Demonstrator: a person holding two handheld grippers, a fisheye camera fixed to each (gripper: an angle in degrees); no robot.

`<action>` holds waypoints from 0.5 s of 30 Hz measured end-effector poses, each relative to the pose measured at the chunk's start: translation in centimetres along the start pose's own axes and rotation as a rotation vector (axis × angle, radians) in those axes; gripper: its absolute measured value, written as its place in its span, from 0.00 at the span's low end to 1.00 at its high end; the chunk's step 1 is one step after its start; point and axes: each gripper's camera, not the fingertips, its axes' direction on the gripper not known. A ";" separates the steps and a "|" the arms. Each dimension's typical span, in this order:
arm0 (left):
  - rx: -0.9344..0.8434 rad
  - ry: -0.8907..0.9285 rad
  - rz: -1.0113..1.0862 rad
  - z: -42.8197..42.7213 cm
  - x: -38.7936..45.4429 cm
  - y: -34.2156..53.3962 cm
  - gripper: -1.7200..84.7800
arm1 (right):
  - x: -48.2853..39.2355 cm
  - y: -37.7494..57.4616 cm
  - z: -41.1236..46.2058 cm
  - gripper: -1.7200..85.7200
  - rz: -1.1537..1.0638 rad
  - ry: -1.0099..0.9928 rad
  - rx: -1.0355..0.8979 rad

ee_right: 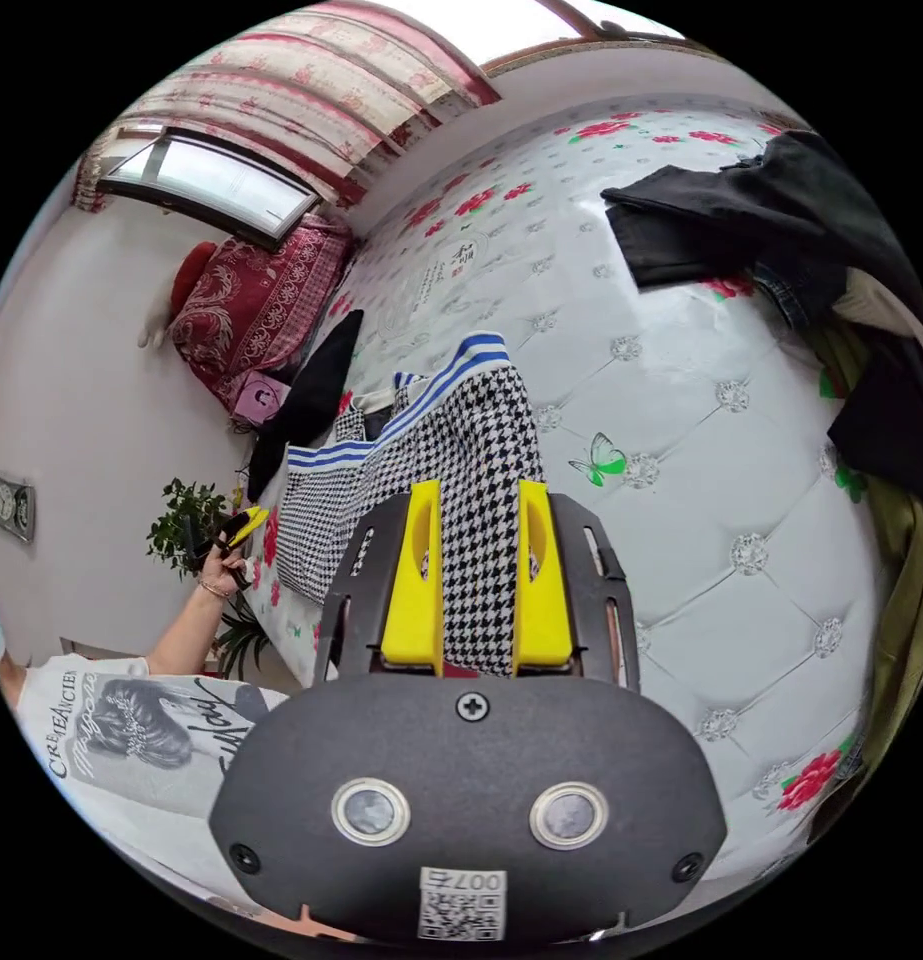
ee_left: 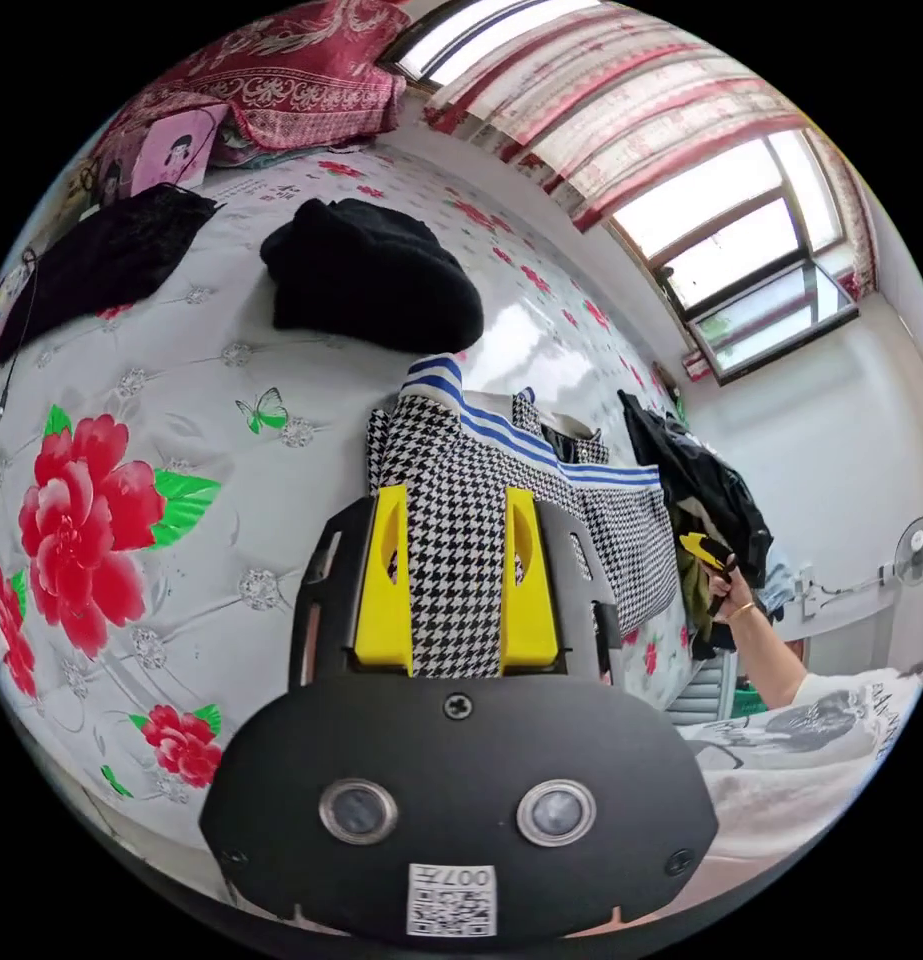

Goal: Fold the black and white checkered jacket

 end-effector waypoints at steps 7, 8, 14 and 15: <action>-0.217 -0.211 0.128 11.1 -1.3 -2.1 0.13 | 0.1 -2.7 1.6 0.14 -0.059 0.192 0.002; -0.249 -0.241 0.111 12.5 -2.1 -1.9 0.12 | 0.8 -3.0 2.1 0.14 -0.048 0.203 -0.013; -0.084 -0.207 0.063 12.8 -4.9 1.2 0.09 | 5.8 0.9 -1.4 0.15 0.115 0.116 0.034; -0.036 -0.201 0.046 11.5 -4.9 2.3 0.10 | 6.3 1.8 -2.4 0.15 0.137 0.099 0.056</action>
